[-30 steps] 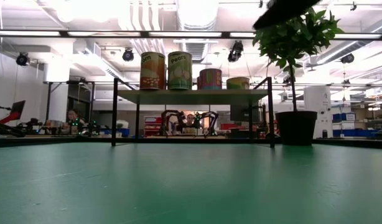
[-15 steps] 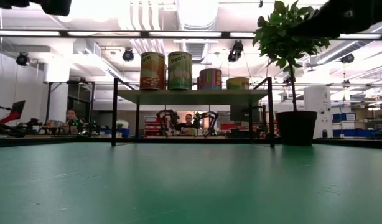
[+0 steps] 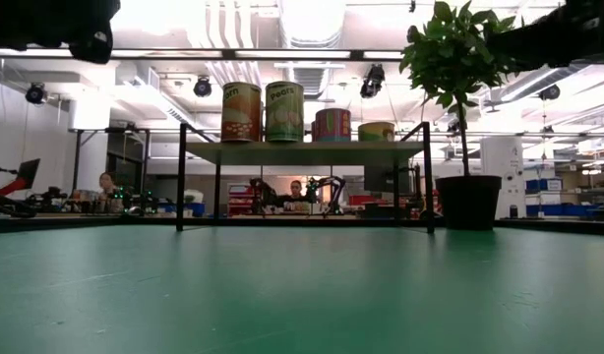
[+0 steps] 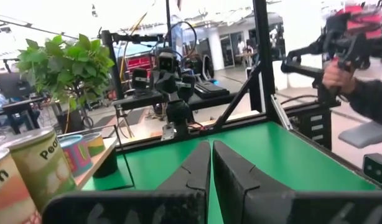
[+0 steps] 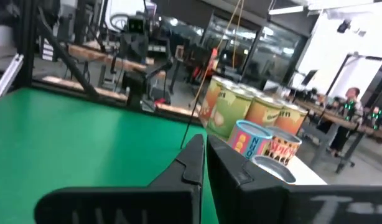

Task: Pick and place cans onto a shelf
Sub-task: Return to Home Position

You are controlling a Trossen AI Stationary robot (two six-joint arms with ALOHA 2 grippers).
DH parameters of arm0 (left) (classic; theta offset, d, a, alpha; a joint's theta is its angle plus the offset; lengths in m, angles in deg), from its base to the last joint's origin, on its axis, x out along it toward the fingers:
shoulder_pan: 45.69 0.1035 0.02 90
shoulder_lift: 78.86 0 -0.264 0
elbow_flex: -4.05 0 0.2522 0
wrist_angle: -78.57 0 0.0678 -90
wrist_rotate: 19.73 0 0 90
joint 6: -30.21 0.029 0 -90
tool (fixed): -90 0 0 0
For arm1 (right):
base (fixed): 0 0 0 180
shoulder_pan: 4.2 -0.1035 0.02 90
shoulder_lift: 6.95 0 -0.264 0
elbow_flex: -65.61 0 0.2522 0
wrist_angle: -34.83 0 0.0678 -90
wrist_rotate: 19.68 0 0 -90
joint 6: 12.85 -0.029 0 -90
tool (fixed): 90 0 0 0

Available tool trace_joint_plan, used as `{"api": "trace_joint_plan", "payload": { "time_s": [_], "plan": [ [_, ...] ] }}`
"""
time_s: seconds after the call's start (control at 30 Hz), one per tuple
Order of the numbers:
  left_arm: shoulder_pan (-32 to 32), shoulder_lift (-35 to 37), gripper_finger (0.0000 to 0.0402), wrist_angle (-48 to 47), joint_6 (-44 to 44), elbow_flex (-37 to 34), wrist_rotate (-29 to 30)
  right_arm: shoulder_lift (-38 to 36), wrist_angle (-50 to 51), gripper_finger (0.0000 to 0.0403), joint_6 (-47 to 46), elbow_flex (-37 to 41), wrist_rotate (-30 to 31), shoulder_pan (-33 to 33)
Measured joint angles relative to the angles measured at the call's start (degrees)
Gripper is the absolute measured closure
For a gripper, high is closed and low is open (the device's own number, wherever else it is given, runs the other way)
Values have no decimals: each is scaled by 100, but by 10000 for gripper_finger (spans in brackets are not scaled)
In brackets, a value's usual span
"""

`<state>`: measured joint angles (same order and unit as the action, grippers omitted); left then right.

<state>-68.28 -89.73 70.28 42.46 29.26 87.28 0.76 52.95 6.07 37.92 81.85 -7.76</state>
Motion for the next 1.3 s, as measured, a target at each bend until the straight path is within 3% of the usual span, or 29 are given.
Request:
{"api": "trace_joint_plan", "payload": {
  "time_s": [0.23, 0.47, 0.7, 0.83, 0.97, 1.13, 1.3],
  "plan": [
    [0, 580, 402, 104, -143, -456, -2, -761, 85, 394, 201, 477, 0, 1],
    [2, 1093, 402, 235, -340, -1069, -3, -691, 59, 394, 79, 844, 1, 5],
    [4, 902, 401, 152, -651, -1089, 45, -573, -798, 394, -71, 1318, 15, 95],
    [4, 915, 401, 101, -792, -1089, 456, -522, -786, 394, -133, 1318, 918, 129],
    [4, 863, 401, 52, -955, -1064, 903, -450, -834, 394, -1005, 1320, 1690, 125],
    [7, 828, 401, 80, -959, -1038, 908, -459, -831, 394, -2202, 1320, 1700, 123],
    [7, 816, 401, 93, -959, -1038, 909, -455, -828, 394, -2489, 1322, 1700, 123]
  ]
}}
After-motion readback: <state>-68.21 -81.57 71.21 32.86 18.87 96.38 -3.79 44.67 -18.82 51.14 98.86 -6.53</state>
